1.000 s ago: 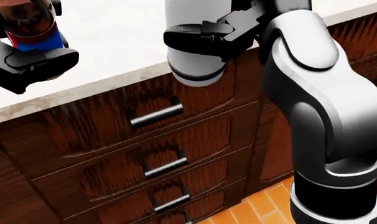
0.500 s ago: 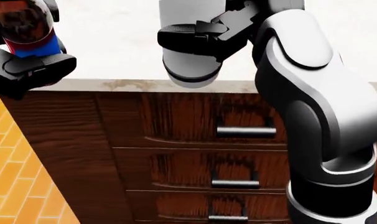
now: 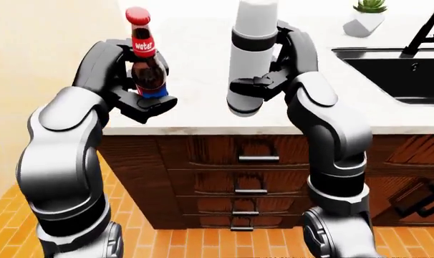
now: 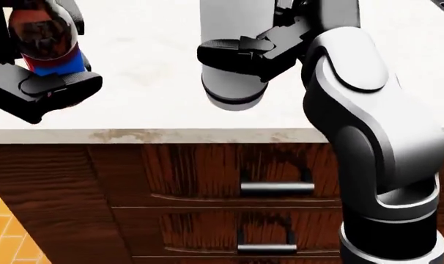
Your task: Move the drinks to the dining counter.
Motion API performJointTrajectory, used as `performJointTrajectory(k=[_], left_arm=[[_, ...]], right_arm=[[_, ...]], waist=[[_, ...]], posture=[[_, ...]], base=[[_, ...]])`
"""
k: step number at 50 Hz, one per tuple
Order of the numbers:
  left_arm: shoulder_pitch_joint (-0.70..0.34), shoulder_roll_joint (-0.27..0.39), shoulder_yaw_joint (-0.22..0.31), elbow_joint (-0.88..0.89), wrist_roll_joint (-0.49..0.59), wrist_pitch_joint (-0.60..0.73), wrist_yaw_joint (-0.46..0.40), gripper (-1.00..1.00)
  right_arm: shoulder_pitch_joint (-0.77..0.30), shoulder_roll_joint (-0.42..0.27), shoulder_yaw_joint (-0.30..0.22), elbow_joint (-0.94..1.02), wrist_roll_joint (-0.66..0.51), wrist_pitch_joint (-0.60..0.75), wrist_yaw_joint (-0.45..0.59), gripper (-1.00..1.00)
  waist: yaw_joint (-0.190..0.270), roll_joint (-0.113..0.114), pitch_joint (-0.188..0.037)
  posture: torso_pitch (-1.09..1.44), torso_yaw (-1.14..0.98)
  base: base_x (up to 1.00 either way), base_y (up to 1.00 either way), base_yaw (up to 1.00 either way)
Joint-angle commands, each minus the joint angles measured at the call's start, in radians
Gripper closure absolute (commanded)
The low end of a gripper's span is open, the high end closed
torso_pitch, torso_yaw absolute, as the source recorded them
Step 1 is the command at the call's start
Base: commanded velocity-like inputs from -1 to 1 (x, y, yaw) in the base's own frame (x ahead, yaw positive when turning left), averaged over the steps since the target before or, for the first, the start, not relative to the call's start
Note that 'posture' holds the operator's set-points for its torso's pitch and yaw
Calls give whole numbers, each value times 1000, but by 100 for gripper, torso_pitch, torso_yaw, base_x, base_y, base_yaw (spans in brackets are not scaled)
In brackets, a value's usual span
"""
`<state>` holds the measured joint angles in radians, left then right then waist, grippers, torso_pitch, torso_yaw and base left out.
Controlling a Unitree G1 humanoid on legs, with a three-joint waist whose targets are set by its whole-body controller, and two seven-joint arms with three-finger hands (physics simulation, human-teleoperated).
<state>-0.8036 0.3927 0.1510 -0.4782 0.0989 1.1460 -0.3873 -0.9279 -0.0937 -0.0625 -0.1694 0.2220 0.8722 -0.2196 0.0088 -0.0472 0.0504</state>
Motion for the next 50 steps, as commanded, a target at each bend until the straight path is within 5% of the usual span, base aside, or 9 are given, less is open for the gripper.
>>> performJointTrajectory(k=[1,4,6,7,15,18,19,24,50], left_arm=[[-35,16,34,-18,15,-40,23,100],[-37,18,30,-17,16,-40,23,100],[-40,19,30,-19,16,-37,23,100],[-41,20,31,-20,16,-36,22,100],[-39,26,37,-17,13,-39,21,100],[-44,29,38,-23,11,-30,20,100],[-44,30,37,-24,11,-29,20,100],[-48,30,35,-26,10,-25,21,100],[-65,15,14,-51,45,5,4,100]], right_arm=[[-41,4,9,-29,1,-38,9,100],[-46,4,7,-30,-4,-38,10,100],[-47,4,7,-33,-6,-38,11,100],[-48,3,6,-33,-6,-38,11,100],[-67,3,5,-31,-11,-34,3,100],[-72,5,6,-32,-12,-32,2,100],[-72,5,6,-32,-12,-33,1,100],[-69,7,8,-31,-14,-37,1,100],[34,59,32,275,-173,-407,7,100]], waist=[[5,5,-25],[-2,37,-27],[-3,113,-37],[-9,85,-33],[-2,63,32],[1,-9,2],[2,32,6],[-10,65,-14],[-9,61,-25]], posture=[[0,0],[0,0],[0,0],[0,0],[0,0],[0,0],[0,0],[0,0],[0,0]], base=[[31,0,0],[9,0,0],[0,0,0],[0,0,0],[0,0,0],[0,0,0],[0,0,0],[0,0,0],[0,0,0]])
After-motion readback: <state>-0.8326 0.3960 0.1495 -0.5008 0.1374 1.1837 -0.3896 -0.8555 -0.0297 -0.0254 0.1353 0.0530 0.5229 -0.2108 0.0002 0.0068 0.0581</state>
